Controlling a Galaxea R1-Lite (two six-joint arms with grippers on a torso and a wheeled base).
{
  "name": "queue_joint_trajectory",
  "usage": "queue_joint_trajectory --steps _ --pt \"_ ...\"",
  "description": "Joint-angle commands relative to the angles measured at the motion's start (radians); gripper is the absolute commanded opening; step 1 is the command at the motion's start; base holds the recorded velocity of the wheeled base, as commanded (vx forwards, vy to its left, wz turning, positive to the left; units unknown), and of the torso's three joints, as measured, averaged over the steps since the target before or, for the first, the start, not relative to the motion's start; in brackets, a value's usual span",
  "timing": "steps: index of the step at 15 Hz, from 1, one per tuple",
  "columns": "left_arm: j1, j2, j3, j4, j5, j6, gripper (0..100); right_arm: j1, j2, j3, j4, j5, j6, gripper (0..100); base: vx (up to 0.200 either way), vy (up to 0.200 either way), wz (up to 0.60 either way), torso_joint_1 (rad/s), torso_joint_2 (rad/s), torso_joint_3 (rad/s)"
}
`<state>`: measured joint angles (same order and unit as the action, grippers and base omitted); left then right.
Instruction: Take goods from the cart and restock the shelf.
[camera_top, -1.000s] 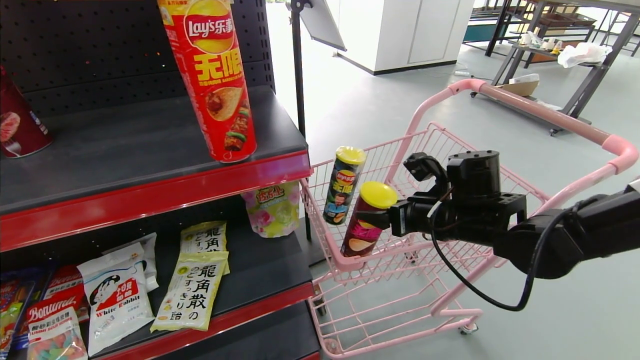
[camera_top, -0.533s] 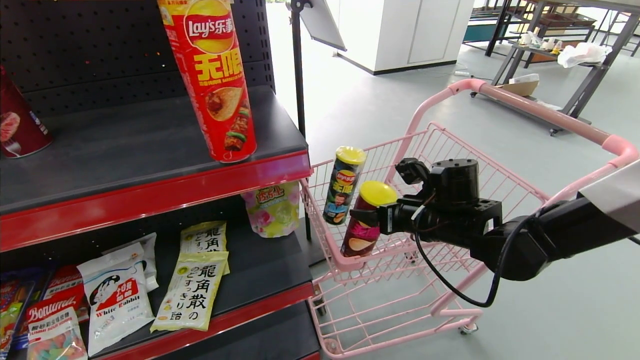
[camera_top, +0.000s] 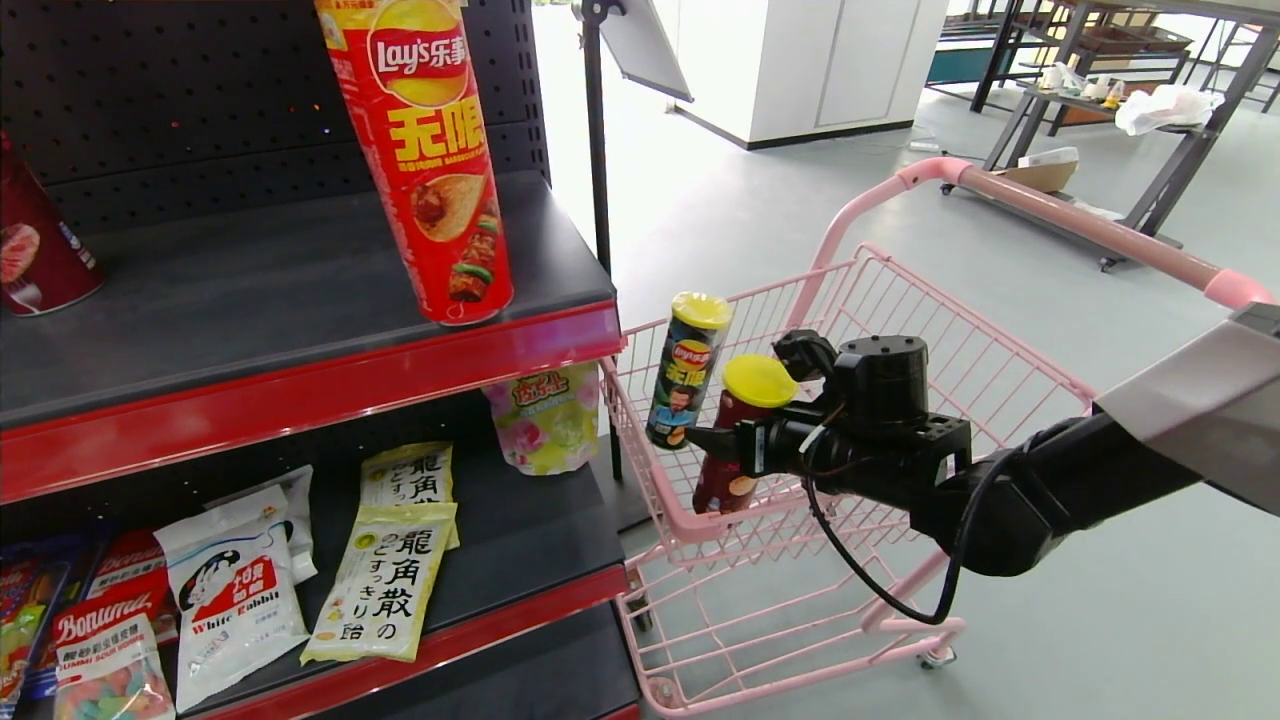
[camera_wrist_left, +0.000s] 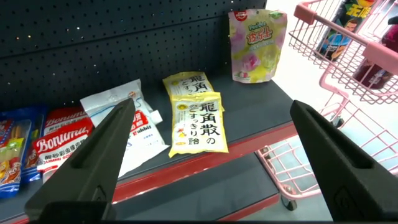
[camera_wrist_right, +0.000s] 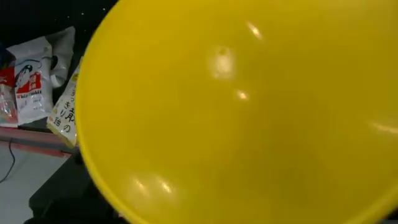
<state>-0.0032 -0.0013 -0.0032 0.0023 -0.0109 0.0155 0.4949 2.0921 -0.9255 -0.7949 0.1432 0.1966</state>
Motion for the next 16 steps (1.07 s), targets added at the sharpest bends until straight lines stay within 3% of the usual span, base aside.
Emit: queue_joint_trajectory --steps 1,7,8,16 --pt "0.0 0.001 0.0 0.001 0.0 0.0 100 -0.009 0.017 -0.003 0.0 0.001 -0.002 100 0.0 0.0 0.0 0.0 0.0 0.0" --pt "0.0 0.001 0.0 0.001 0.0 0.0 100 -0.042 0.036 -0.015 -0.001 0.001 -0.003 100 0.0 0.0 0.0 0.0 0.0 0.0" --pt "0.0 0.001 0.0 0.001 0.0 0.0 100 -0.042 0.037 -0.015 -0.009 0.003 -0.002 0 0.0 0.0 0.0 0.0 0.0 0.0" --pt "0.0 0.001 0.0 0.001 0.0 0.0 100 -0.041 0.008 -0.026 -0.023 0.001 -0.009 0 0.0 0.0 0.0 0.0 0.0 0.0"
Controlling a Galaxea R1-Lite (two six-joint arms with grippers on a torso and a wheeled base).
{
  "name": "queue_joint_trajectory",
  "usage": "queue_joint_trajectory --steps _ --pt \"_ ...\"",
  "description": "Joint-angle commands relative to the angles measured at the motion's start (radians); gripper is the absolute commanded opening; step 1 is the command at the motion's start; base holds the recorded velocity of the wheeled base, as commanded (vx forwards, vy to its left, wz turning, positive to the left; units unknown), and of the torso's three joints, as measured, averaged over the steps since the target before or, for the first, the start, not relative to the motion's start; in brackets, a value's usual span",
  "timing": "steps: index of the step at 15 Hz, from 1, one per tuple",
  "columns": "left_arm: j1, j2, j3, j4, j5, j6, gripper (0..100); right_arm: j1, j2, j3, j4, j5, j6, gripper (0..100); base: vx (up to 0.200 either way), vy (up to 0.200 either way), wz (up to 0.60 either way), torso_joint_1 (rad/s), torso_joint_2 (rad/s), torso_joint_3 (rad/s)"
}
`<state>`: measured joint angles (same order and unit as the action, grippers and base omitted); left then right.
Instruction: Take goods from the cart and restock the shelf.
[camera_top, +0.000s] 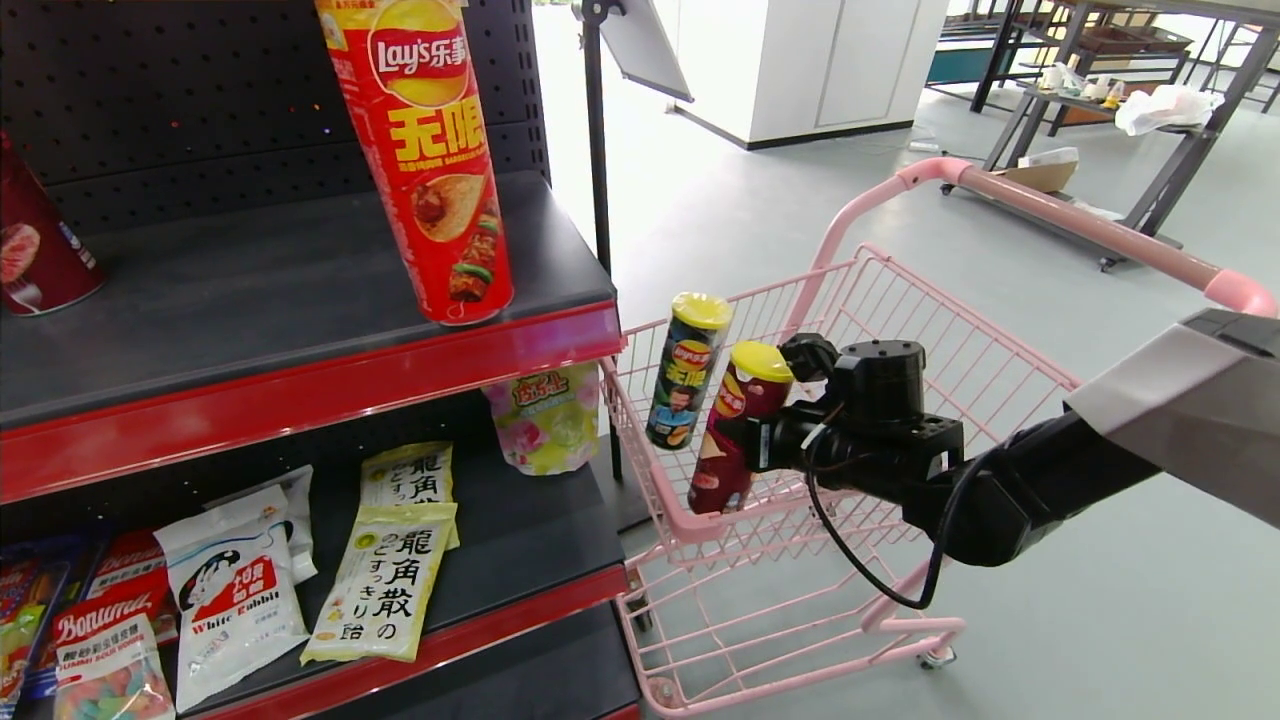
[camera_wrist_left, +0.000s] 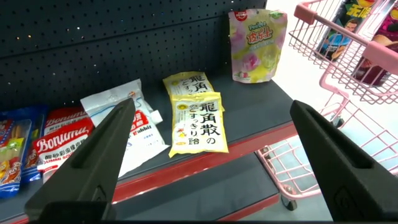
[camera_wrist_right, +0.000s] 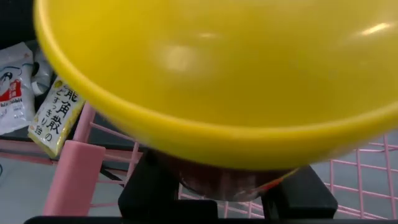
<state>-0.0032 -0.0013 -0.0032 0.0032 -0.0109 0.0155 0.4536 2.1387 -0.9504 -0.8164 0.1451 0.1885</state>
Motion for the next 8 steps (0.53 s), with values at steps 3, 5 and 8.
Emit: queue_joint_trajectory --steps 3,5,8 --pt "0.0 0.001 0.0 0.0 0.0 -0.002 100 -0.023 -0.218 -0.045 0.065 -0.001 -0.05 0 0.0 0.0 0.0 0.0 0.0 0.0" --pt "0.0 0.001 0.0 0.0 0.0 -0.002 100 -0.041 -0.333 -0.134 0.18 0.005 -0.083 0 0.0 0.0 0.0 0.0 0.0 0.0" --pt "0.0 0.001 0.0 0.0 0.0 -0.003 100 -0.041 -0.568 -0.168 0.418 -0.006 -0.132 0 0.0 0.0 0.0 0.0 0.0 0.0"
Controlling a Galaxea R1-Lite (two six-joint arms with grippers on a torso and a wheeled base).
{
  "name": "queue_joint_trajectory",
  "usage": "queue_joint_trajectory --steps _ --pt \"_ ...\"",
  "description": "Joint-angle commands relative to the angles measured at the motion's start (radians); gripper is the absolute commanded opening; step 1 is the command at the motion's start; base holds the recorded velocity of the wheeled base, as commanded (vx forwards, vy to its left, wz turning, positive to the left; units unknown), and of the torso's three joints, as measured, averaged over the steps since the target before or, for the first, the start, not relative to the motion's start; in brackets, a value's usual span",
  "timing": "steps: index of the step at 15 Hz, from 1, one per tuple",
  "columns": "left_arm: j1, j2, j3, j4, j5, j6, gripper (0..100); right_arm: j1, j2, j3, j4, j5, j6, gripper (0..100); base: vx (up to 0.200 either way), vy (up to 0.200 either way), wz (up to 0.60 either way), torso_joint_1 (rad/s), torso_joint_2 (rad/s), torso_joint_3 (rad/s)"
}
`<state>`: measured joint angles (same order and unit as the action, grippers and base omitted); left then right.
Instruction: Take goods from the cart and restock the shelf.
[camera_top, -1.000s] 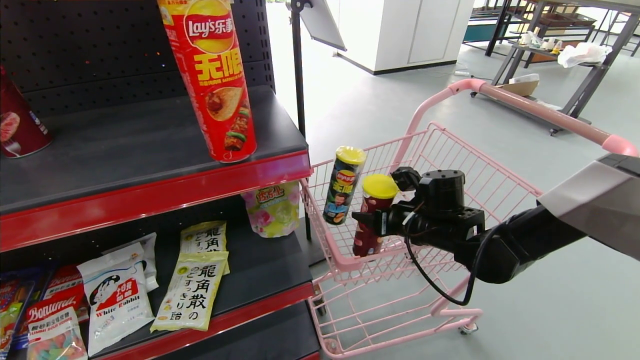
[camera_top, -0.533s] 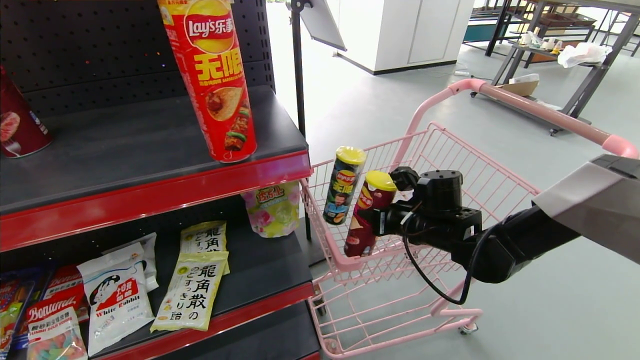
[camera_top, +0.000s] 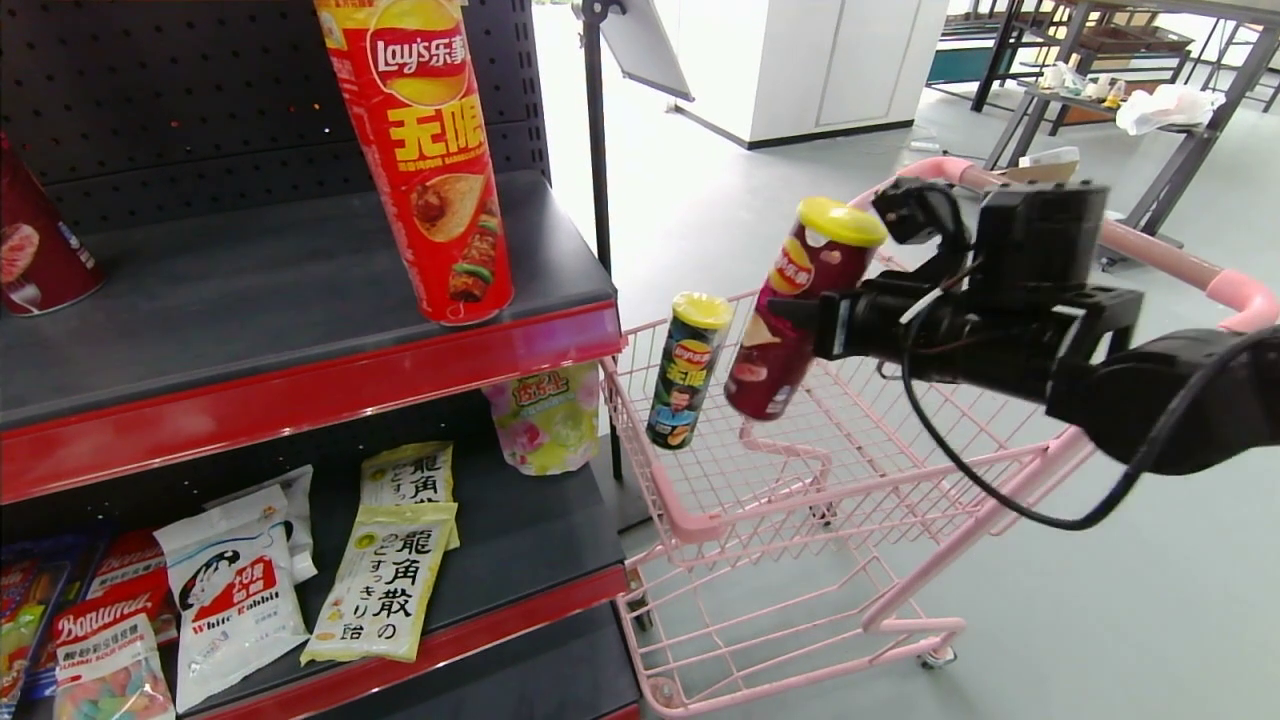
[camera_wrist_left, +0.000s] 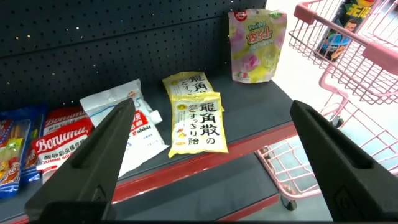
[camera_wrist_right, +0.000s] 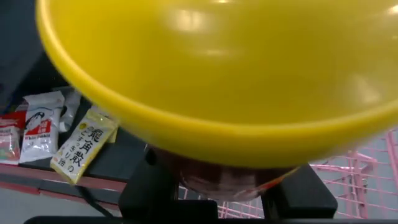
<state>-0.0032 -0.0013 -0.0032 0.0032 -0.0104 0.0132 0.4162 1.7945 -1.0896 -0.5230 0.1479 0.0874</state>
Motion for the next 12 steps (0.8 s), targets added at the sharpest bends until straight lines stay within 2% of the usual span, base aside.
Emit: queue_joint_trajectory --steps 1,3,4,5,8,12 --pt "0.0 0.001 0.0 0.0 0.0 -0.001 100 -0.004 -0.323 -0.024 0.258 -0.03 -0.044 0 0.0 0.0 0.0 0.0 0.0 0.0" --pt "0.0 0.001 0.0 0.0 0.0 0.001 100 0.0 -0.537 -0.018 0.609 -0.065 -0.072 0 0.0 0.0 0.0 0.0 0.0 0.0" --pt "0.0 0.001 0.0 0.0 0.0 0.001 100 0.0 -0.626 -0.004 0.735 -0.067 -0.074 0 0.0 0.0 0.0 0.0 0.0 0.0" --pt "0.0 0.003 0.0 0.0 -0.002 0.001 100 -0.002 -0.704 0.027 0.805 -0.067 -0.072 0 0.0 0.0 0.0 0.0 0.0 0.0" --pt "0.0 0.004 0.0 0.001 -0.002 0.001 100 -0.034 -0.88 0.106 0.923 -0.079 -0.074 0 0.0 0.0 0.0 0.0 0.0 0.0" --pt "-0.001 0.01 0.0 0.001 -0.002 0.001 100 -0.096 -0.971 0.223 0.923 -0.087 -0.097 0 0.0 0.0 0.0 0.0 0.0 0.0"
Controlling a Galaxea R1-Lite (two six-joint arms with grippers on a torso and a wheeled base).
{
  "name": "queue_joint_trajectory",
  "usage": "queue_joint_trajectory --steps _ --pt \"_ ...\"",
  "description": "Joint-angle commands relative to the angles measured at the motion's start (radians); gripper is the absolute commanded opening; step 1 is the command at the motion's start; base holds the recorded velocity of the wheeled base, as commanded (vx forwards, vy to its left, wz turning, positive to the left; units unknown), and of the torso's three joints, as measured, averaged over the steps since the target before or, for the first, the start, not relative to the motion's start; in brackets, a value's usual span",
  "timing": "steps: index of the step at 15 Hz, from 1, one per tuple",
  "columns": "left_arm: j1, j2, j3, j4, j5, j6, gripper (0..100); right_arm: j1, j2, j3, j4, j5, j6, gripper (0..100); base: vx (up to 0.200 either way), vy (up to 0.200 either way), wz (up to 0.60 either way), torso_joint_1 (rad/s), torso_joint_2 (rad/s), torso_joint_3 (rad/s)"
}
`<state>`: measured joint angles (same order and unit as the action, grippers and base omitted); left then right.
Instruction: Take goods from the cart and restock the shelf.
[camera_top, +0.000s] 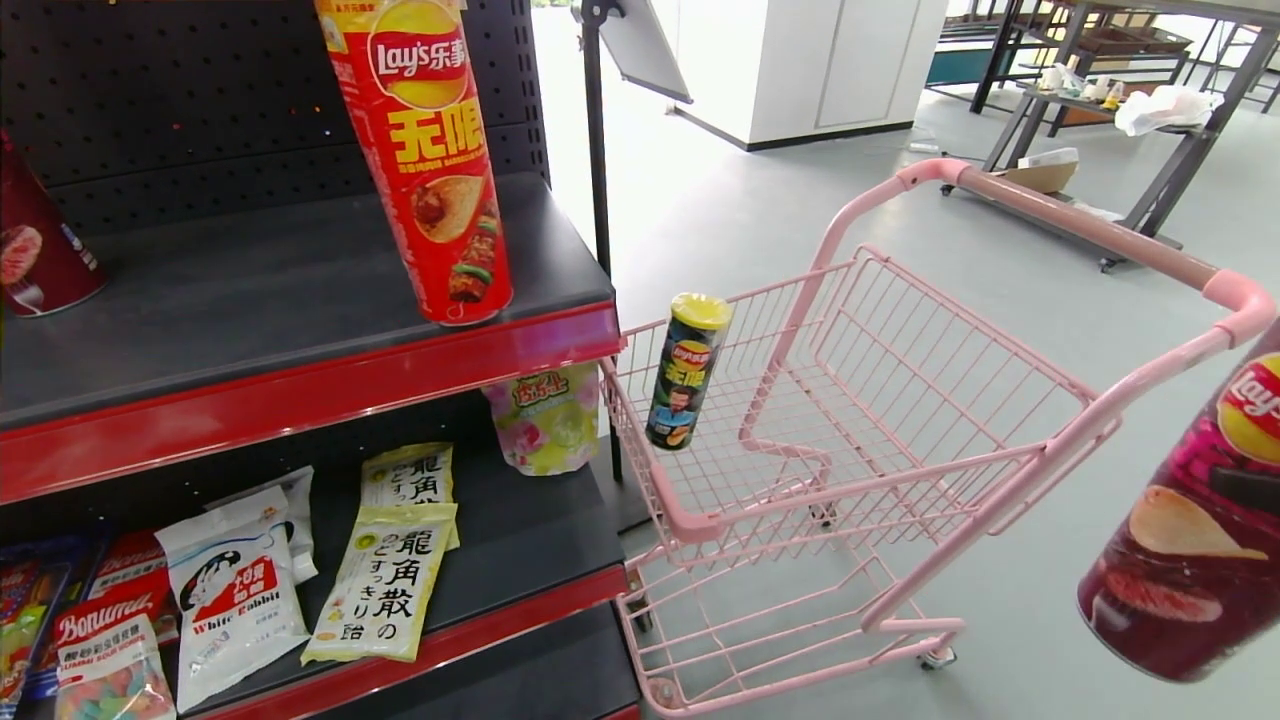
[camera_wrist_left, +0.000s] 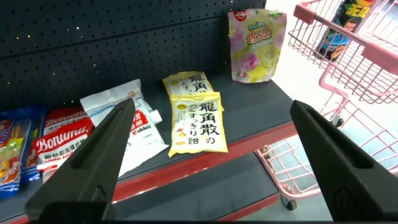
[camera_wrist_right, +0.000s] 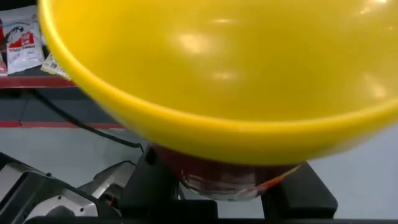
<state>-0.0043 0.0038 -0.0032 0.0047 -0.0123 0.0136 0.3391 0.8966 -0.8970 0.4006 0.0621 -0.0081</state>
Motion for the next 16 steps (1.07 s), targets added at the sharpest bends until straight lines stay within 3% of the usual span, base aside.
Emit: queue_joint_trajectory --steps 1,6,16 --pt "0.0 0.005 0.0 0.0 0.0 0.0 100 -0.02 -0.084 0.038 0.001 -0.001 -0.001 0 0.0 0.0 0.0 0.0 0.0 0.0" --pt "0.0 0.002 0.0 0.0 0.0 -0.001 100 -0.02 -0.137 0.105 0.007 -0.001 -0.016 0 0.0 0.0 0.0 0.013 -0.04 -0.027" --pt "0.0 -0.002 0.0 0.0 0.0 -0.001 100 -0.02 -0.162 0.155 0.006 -0.002 -0.035 0 0.0 0.0 0.0 0.185 -0.5 -0.324"
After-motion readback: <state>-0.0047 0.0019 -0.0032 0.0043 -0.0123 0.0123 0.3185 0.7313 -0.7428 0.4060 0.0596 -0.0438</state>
